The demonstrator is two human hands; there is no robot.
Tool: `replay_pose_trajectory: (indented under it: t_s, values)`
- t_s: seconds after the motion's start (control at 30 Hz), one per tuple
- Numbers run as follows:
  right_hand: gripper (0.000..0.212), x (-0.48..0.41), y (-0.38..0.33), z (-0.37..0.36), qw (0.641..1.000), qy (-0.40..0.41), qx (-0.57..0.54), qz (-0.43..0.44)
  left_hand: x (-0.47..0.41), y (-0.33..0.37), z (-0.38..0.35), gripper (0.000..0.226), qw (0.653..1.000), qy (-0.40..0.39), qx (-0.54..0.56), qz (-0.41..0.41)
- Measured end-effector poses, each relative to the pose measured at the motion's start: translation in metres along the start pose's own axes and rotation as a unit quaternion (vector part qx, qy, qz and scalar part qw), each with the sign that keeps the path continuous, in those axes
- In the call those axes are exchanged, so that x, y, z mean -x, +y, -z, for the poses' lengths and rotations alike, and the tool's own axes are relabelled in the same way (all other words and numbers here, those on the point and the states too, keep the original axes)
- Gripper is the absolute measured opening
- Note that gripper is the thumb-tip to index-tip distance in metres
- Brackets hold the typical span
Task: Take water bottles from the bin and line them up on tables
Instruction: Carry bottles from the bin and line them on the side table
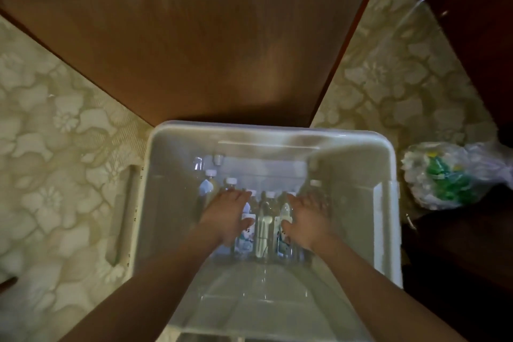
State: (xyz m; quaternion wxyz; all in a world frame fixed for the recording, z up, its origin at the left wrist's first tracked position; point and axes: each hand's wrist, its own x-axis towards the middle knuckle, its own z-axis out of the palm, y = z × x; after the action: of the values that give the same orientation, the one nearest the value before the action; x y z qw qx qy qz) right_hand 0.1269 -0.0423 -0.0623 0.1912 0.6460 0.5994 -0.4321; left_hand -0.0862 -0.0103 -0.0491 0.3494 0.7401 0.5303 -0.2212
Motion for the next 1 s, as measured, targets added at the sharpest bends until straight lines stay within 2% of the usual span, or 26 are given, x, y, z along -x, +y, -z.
replay_pose_trajectory:
  t_s: [0.2, 0.3, 0.43, 0.53, 0.7, 0.83, 1.0]
  values:
    - [0.070, -0.052, -0.001, -0.007, 0.998, -0.016, 0.017, 0.055, -0.046, -0.008, -0.024, 0.065, 0.999, -0.025, -0.039, -0.017]
    - [0.061, -0.070, -0.002, -0.011, 0.997, -0.028, 0.027, 0.073, -0.060, -0.011, -0.034, 0.064, 0.997, -0.020, -0.078, -0.023]
    - [0.042, -0.086, -0.002, -0.017, 0.995, 0.000, 0.027, 0.097, -0.075, -0.018, -0.048, 0.070, 0.989, 0.004, -0.133, -0.062]
    - [0.033, -0.095, -0.003, -0.023, 0.991, 0.009, 0.068, 0.111, -0.083, -0.023, -0.055, 0.071, 0.982, 0.024, -0.165, -0.086]
    - [0.039, -0.103, -0.008, -0.021, 0.988, -0.033, 0.089, 0.120, -0.090, -0.017, -0.045, 0.073, 0.981, -0.018, -0.180, -0.069]
    - [0.036, -0.091, -0.006, -0.015, 0.989, -0.010, 0.067, 0.134, -0.081, -0.016, -0.041, 0.072, 0.993, 0.007, -0.096, -0.069]
    - [0.046, -0.060, -0.005, -0.016, 0.990, 0.028, -0.066, 0.121, -0.049, -0.012, -0.041, 0.066, 0.992, 0.077, 0.096, -0.033]
